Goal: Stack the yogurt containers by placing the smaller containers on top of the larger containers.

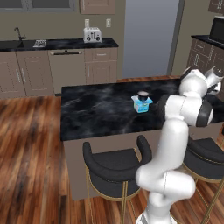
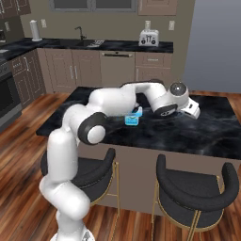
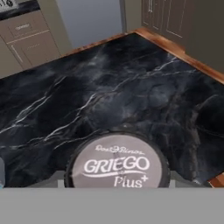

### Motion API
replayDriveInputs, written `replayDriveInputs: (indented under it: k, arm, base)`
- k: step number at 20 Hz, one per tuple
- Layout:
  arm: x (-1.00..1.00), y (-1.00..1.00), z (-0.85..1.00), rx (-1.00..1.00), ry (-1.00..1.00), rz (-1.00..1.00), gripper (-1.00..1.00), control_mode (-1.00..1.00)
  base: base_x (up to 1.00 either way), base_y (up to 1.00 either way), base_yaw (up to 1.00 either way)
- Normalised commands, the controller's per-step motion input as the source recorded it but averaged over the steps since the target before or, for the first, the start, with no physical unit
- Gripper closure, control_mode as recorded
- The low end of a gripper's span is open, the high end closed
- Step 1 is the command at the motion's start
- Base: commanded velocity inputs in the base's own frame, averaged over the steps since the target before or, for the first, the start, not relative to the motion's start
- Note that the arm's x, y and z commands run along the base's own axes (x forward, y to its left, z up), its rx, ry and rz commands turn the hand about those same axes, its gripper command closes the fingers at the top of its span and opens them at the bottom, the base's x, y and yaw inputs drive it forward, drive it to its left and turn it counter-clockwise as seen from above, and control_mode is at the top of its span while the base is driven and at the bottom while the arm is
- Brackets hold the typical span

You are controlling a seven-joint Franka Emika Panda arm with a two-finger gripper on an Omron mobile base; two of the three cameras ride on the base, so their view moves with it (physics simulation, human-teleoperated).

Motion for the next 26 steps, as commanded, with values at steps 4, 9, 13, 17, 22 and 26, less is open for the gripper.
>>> replayDriveInputs:
  k: [4,9,13,17,22,26]
  arm:
    - [-0.57,0.64,0.6,0.0,-0.02,0.0,1.0,-1.0]
    - [-0.36,0.63,0.48,0.0,0.0,0.0,1.0,-1.0]
    - [-0.33,0.57,0.53,0.0,0.0,0.0,1.0,-1.0]
    - [-0.32,0.57,0.4,0.0,0.01,0.0,1.0,-1.0]
    - [-0.3,0.65,0.24,0.0,0.09,0.0,1.0,-1.0]
    - [-0.22,0.66,0.17,0.0,0.11,0.0,1.0,-1.0]
  base:
    - [0.0,0.0,0.0]
    - [0.0,0.0,0.0]
    - [0.0,0.0,0.0]
    - [0.0,0.0,0.0]
    - [0.0,0.0,0.0]
    - [0.0,0.0,0.0]
